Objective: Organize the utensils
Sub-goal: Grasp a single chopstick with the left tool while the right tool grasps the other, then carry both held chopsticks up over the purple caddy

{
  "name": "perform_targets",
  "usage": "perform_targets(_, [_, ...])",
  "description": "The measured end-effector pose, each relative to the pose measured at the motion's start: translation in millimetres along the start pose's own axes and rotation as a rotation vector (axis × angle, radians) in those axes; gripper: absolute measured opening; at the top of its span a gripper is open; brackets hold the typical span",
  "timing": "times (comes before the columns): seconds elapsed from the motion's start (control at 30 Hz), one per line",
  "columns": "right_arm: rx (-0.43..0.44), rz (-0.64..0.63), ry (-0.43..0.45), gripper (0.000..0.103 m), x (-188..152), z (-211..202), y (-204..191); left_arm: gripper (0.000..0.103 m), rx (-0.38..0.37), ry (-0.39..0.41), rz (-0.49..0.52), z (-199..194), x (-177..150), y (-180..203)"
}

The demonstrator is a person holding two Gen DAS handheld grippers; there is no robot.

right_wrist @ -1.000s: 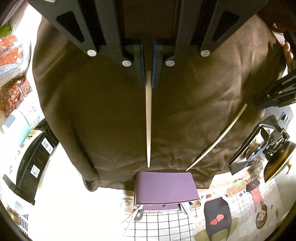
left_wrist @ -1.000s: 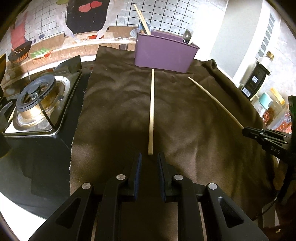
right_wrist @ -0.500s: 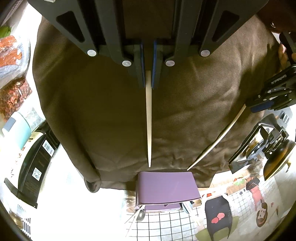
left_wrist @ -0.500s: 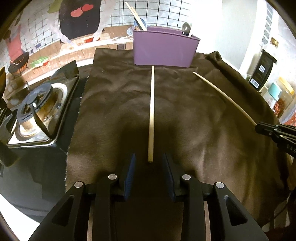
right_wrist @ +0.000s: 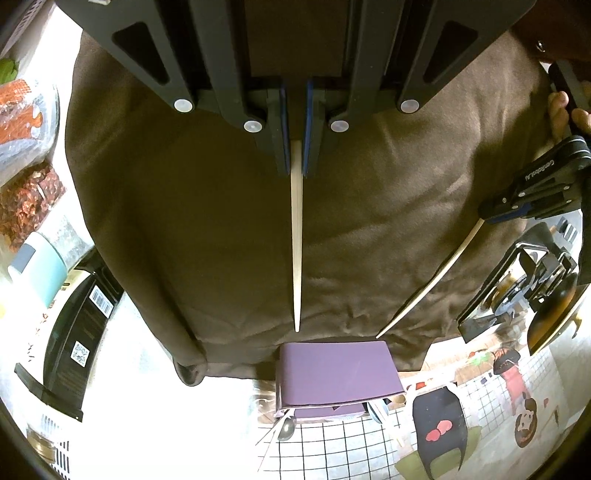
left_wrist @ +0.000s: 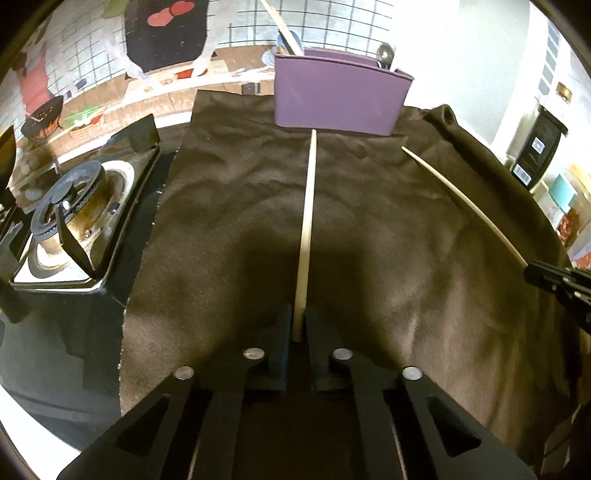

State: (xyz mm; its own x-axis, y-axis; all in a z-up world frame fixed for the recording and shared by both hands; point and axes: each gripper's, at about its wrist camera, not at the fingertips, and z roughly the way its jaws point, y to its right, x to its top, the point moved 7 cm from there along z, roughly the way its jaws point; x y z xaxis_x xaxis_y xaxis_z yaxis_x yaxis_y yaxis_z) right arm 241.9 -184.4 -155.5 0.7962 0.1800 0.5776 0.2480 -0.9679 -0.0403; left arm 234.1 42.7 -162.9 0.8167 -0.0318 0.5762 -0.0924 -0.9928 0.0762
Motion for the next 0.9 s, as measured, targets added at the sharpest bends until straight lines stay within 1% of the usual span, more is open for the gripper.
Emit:
perform_targets(0.13, [-0.011, -0.026, 0.012, 0.006, 3.0, -3.7, -3.5, 0.007, -0.002, 0.068, -0.005, -16.8, 10.2, -4.2])
perform_targets(0.27, [-0.022, -0.054, 0.032, 0.006, 8.8, -11.3, -7.7, 0.007, 0.011, 0.157, 0.010, -44.8, 27.7, -8.3])
perform_targets(0.37, [-0.024, -0.061, 0.055, 0.006, 16.8, -20.1, -9.0, 0.007, 0.021, 0.231, 0.037, -70.4, 41.2, -9.7])
perform_targets(0.47, [-0.016, -0.068, 0.087, 0.006, 27.7, -32.5, -11.7, 0.007, 0.027, 0.285, 0.066, -89.9, 54.5, -8.2])
perform_targets(0.67, [-0.050, -0.120, 0.173, 0.006, 58.7, -63.3, -18.3, 0.006, 0.025, 0.382, 0.113, -125.2, 84.6, -1.9])
perform_targets(0.8, [-0.090, -0.164, 0.254, 0.006, 90.8, -90.2, -22.0, 0.006, -0.013, 0.425, 0.114, -143.7, 109.2, -0.8])
perform_targets(0.9, [-0.108, -0.178, 0.293, 0.006, 120.6, -105.9, -24.1, 0.006, -0.050, 0.445, 0.104, -154.4, 131.6, 0.5])
